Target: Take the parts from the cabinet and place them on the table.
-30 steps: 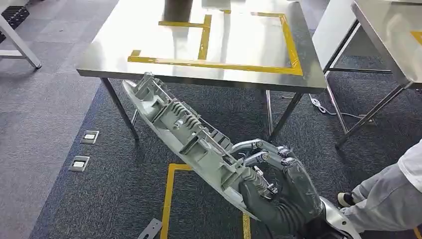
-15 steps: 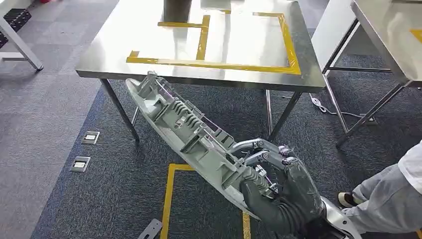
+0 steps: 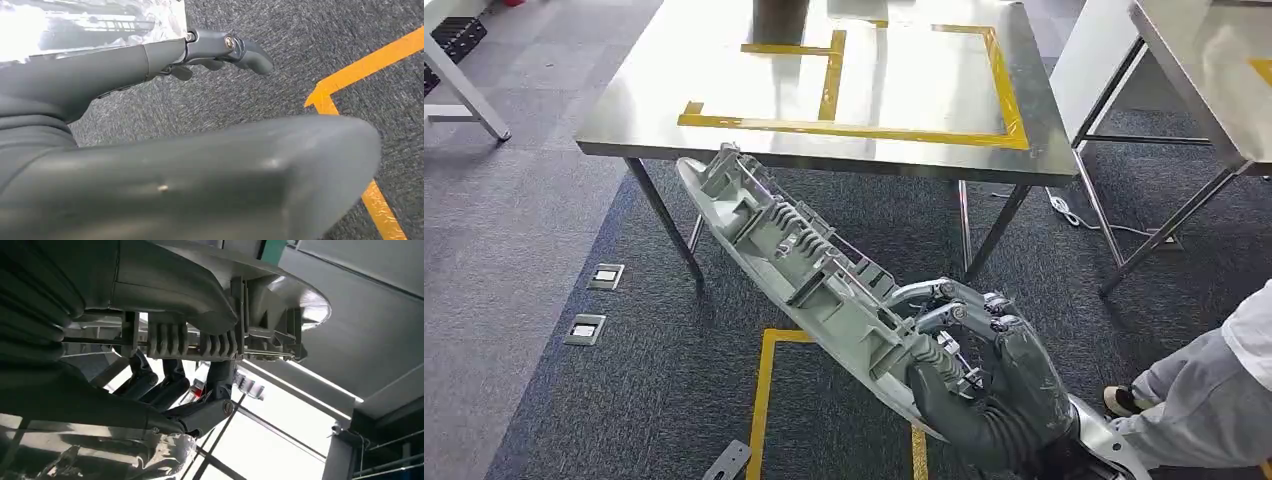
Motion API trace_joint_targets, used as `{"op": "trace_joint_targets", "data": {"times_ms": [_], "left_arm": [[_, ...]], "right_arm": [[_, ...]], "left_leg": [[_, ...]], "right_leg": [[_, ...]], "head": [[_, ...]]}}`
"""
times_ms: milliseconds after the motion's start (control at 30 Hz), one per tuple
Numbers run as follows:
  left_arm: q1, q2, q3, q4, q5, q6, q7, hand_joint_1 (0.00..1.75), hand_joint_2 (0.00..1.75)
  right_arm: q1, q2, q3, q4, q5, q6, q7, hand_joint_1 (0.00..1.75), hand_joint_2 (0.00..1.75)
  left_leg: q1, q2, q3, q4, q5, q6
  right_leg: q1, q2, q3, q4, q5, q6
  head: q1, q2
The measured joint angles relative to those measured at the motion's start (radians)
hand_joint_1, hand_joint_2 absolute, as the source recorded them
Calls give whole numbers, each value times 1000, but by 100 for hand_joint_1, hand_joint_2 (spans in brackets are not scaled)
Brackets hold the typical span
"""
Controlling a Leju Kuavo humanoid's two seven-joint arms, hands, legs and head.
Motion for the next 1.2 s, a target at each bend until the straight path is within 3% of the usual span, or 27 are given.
{"op": "trace_joint_targets", "data": {"times_ms": [500,667,700,733,767,833,867,900,933,1033,1067,1133,1200], "left_arm": [[0,0,0,0,-2,-7,0,0,175],[0,2,0,1,-5,-10,1,0,175],[-1,2,1,1,-7,-14,2,0,175],[-2,3,1,2,-9,-20,3,0,175],[-5,4,1,2,-9,-21,3,0,175],[-10,4,1,2,-10,-20,3,0,175],[-9,4,1,2,-10,-19,3,0,175],[-9,4,1,2,-10,-18,3,0,175],[-9,3,1,2,-11,-15,3,0,175],[-9,-1,1,2,-14,-12,2,0,175],[-9,-3,1,2,-16,-12,1,0,175],[-7,-3,1,2,-16,-12,2,0,175],[-7,-3,1,2,-16,-12,2,0,175]], "right_arm": [[-4,0,-2,0,-11,-5,0,175,175],[-16,0,-2,0,-14,-6,2,175,175],[-21,0,-3,-1,-14,-8,3,175,175],[-25,0,-5,0,-14,-9,4,175,175],[-28,0,-8,-1,-14,-11,3,175,175],[-28,0,-11,0,-15,-12,6,175,175],[-28,0,-11,0,-16,-12,8,175,175],[-28,-1,-11,0,-18,-12,9,175,175],[-29,-1,-12,0,-19,-13,10,175,175],[-33,-1,-18,0,-22,-13,11,175,175],[-36,-1,-18,1,-22,-13,11,175,175],[-38,-2,-20,1,-23,-15,12,175,175],[-39,-2,-20,1,-23,-15,12,175,175]], "left_leg": [[-6,0,0,2,-2,3],[-14,-1,-2,2,-4,17],[-8,-3,5,-10,2,25],[-4,-4,9,-15,5,30],[-3,-4,10,-16,6,33],[-4,-10,10,-16,4,36],[-6,-13,10,-16,4,36],[-6,-17,12,-16,2,36],[-6,-23,14,-15,0,33],[-5,-39,27,-15,-9,21],[-10,-41,23,-13,-11,13],[-4,-43,19,-12,-10,-1],[-1,-44,23,-17,-13,-15]], "right_leg": [[-6,0,0,-1,2,4],[-13,-5,4,-7,5,18],[-14,-3,6,-6,0,24],[-16,28,1,11,-14,23],[-16,52,-23,59,-44,21],[-16,69,-107,222,-117,22],[-15,69,-144,288,-134,23],[-15,69,-163,312,-127,21],[-15,69,-158,286,-93,19],[-15,74,-52,40,44,3],[-11,83,-41,23,26,0],[-6,82,-44,16,22,-6],[-3,81,-41,14,19,-19]], "head": [[0,0],[-1,0],[-1,0],[3,0],[6,0],[13,0],[13,0],[13,0],[13,0],[15,0],[16,0],[14,0],[15,0]]}}
